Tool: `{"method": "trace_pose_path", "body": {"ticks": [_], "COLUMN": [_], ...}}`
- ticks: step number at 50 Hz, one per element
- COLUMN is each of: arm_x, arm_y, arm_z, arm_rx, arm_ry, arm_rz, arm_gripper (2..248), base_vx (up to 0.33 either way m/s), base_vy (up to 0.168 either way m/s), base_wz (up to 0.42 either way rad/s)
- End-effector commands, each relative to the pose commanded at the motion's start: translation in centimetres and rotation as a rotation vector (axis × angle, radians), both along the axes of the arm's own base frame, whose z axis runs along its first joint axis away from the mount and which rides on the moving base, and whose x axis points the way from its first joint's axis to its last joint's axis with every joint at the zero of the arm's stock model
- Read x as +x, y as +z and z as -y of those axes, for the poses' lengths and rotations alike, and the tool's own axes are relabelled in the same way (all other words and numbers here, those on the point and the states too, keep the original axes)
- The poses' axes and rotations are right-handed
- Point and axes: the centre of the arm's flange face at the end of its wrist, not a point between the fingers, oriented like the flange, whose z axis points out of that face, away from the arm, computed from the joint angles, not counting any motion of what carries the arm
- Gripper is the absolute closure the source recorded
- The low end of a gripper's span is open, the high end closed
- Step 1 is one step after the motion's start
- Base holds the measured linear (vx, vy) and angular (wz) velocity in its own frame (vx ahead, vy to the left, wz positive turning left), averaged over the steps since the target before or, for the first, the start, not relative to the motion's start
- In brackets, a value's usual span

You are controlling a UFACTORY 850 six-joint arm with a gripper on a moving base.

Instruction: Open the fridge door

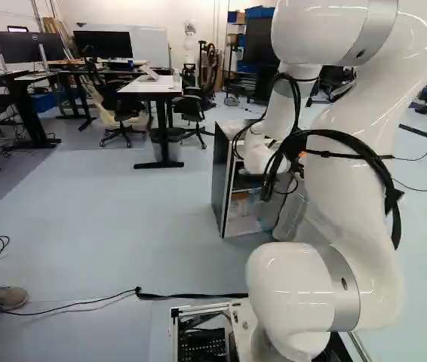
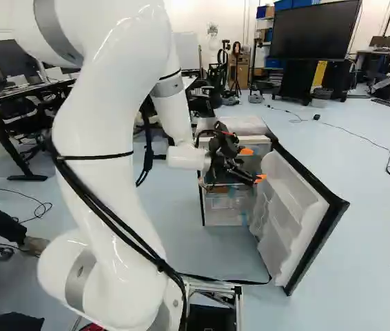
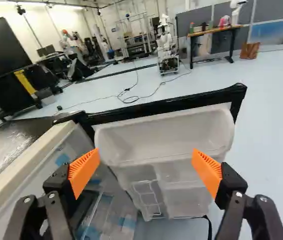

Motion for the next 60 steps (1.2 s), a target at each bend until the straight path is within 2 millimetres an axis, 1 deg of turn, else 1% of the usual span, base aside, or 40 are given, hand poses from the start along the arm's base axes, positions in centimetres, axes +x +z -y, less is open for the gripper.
{"method": "trace_pose_path", "body": {"ticks": [9, 22, 60], "arm_x": [-1.2, -2.9, -3.5], "arm_y": [0.2, 0.2, 0.6], "arm_z": [-1.8, -3.5, -4.2], "arm_rx": [-0.012, 0.006, 0.011], "arm_ry": [0.1, 0.186, 0.252], "arm_rz": [-0.018, -0.045, -0.051], "arm_gripper": [3, 3, 3], "base_vx": [0.0, 0.0, 0.0], "base_vy": [0.0, 0.0, 0.0], "base_wz": [0.0, 0.0, 0.0]}}
